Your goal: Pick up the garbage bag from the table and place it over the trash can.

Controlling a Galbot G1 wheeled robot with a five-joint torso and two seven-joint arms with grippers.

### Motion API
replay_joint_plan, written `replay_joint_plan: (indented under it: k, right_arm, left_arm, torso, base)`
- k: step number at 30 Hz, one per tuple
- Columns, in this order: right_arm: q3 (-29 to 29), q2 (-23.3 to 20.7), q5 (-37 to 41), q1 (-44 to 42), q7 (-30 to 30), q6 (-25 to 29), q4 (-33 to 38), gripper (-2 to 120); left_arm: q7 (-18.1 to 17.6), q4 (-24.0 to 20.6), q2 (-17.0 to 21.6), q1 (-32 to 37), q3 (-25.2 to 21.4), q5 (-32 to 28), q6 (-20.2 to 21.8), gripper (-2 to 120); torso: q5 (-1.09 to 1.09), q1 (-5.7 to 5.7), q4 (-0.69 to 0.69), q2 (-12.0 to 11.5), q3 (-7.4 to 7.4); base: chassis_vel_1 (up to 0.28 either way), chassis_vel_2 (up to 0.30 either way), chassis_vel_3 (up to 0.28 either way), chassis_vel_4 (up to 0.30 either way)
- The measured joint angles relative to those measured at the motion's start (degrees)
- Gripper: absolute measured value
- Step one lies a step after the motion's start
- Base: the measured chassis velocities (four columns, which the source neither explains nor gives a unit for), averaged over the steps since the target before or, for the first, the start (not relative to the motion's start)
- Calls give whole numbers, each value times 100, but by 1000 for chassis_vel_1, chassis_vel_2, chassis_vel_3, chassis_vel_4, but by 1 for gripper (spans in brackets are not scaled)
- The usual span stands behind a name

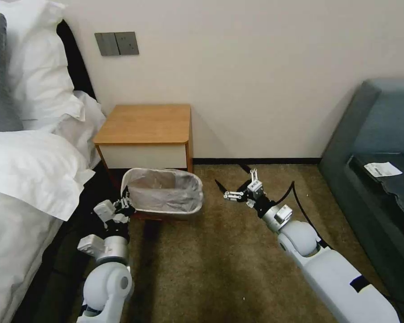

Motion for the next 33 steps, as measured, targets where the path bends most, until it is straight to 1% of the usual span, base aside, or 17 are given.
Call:
replay_joint_plan:
  k: [1, 3, 4, 5, 7, 8, 10, 12, 13, 16, 17, 19, 20, 24, 25, 30, 33]
  right_arm:
    - [0, 0, 0, 0, 0, 0, 0, 88]
    - [-212, -101, -4, 163, -25, -113, 258, 78]
    - [-212, -101, -4, 163, -25, -113, 258, 78]
    - [-373, -163, -5, 251, -16, -160, 367, 73]
    - [-734, -288, -14, 438, -15, -274, 517, 63]
    - [-734, -288, -14, 438, -15, -274, 517, 63]
    - [-1034, -376, -30, 609, -23, -338, 536, 56]
    - [-1470, -485, -23, 902, -66, -458, 485, 44]
    - [-1470, -485, -23, 902, -66, -458, 485, 44]
    - [-2100, -548, 319, 1324, -7, -757, 324, 30]
    - [-2100, -548, 319, 1324, -7, -757, 324, 30]
    - [-2461, -516, 638, 1565, 85, -1037, 248, 20]
    - [-2461, -516, 638, 1565, 85, -1037, 248, 20]
    - [-3010, -369, 841, 1986, 230, -1561, 34, 1]
    - [-3010, -369, 841, 1986, 230, -1561, 34, 1]
    - [-3574, -190, 1174, 2422, 669, -2179, -248, 0]
    - [-3779, -113, 1247, 2624, 776, -2371, -381, 0]
  left_arm:
    - [0, 0, 0, 0, 0, 0, 0, 3]
    - [121, 194, -1, -40, 33, 339, -337, 3]
    - [121, 194, -1, -40, 33, 339, -337, 3]
    - [177, 302, -11, -71, 33, 549, -531, 3]
    - [241, 429, -18, -122, 42, 801, -750, 3]
    - [241, 429, -18, -122, 42, 801, -750, 3]
    - [272, 474, -17, -158, 84, 874, -815, 3]
    - [307, 537, -6, -207, 106, 1015, -894, 3]
    - [307, 537, -6, -207, 106, 1015, -894, 3]
    - [339, 609, 33, -221, 128, 1134, -1008, 3]
    - [339, 609, 33, -221, 128, 1134, -1008, 3]
    - [361, 612, 37, -214, 151, 1138, -1046, 3]
    - [361, 612, 37, -214, 151, 1138, -1046, 3]
    - [370, 656, 18, -216, 184, 1215, -1070, 3]
    - [370, 656, 18, -216, 184, 1215, -1070, 3]
    - [370, 714, -16, -228, 206, 1272, -1126, 3]
    - [373, 751, -42, -244, 211, 1339, -1143, 3]
  torso:
    - [0, 0, 0, 0, 0]
    - [0, 0, 0, 0, 0]
    - [0, 0, 0, 0, 0]
    - [-1, 0, 0, 0, 0]
    - [0, 0, -1, 0, 0]
    - [0, 0, -1, 0, 0]
    - [0, 0, 0, 0, 0]
    - [0, 0, -1, 0, 0]
    - [0, 0, -1, 0, 0]
    - [0, 0, 0, 0, 0]
    - [0, 0, 0, 0, 0]
    - [0, 0, -1, 0, 0]
    - [0, 0, -1, 0, 0]
    - [-1, 0, 0, 0, 0]
    - [-1, 0, 0, 0, 0]
    - [0, 0, -1, 0, 0]
    - [0, 0, 0, 0, 0]
  base:
    - [0, 0, 0, 0]
    - [0, 0, 0, 0]
    - [0, 0, 0, 0]
    - [0, 0, 0, 0]
    - [0, 0, 0, 0]
    - [0, 0, 0, 0]
    - [0, 0, 0, 0]
    - [0, 0, 0, 0]
    - [0, 0, 0, 0]
    - [0, 0, 0, 0]
    - [0, 0, 0, 0]
    - [0, 0, 0, 0]
    - [0, 0, 0, 0]
    - [0, 0, 0, 0]
    - [0, 0, 0, 0]
    - [0, 0, 0, 0]
    - [0, 0, 0, 0]
